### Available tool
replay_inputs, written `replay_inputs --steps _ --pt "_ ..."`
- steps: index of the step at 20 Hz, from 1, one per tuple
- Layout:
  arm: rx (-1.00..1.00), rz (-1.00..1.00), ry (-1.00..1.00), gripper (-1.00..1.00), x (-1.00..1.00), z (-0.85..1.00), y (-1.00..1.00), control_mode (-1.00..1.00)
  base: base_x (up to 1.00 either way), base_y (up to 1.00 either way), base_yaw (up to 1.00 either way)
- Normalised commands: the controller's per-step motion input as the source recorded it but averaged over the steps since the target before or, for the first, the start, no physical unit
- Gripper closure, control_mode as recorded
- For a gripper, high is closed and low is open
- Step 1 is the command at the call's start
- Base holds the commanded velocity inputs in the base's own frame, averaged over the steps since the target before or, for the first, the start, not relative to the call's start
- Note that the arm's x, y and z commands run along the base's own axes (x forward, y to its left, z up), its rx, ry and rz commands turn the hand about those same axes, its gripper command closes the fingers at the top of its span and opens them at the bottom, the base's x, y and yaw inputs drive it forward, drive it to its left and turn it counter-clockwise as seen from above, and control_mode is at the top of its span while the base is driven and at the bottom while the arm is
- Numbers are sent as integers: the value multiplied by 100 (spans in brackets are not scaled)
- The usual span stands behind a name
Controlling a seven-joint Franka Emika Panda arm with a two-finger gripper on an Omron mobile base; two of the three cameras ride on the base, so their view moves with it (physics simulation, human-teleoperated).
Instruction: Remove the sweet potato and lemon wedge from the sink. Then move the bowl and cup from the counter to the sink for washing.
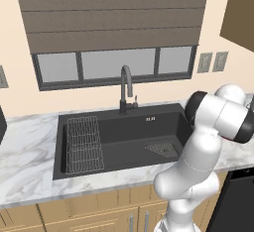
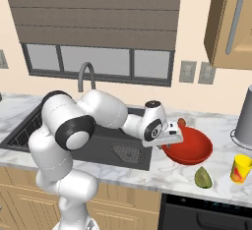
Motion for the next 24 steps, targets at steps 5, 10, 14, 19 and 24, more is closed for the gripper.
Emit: replay_inputs --steps 5,10,14,19,24 --pt "0 -2 0 100 -15 15 0 -100 0 0 0" --pt "-6 0 -3 100 -16 29 6 -100 0 0 0" --pt "-8 0 -2 100 -8 33 11 -100 0 0 0" --pt "-9 0 -1 100 -11 36 13 -100 0 0 0" --pt "-13 1 -7 100 -16 36 16 -100 0 0 0"
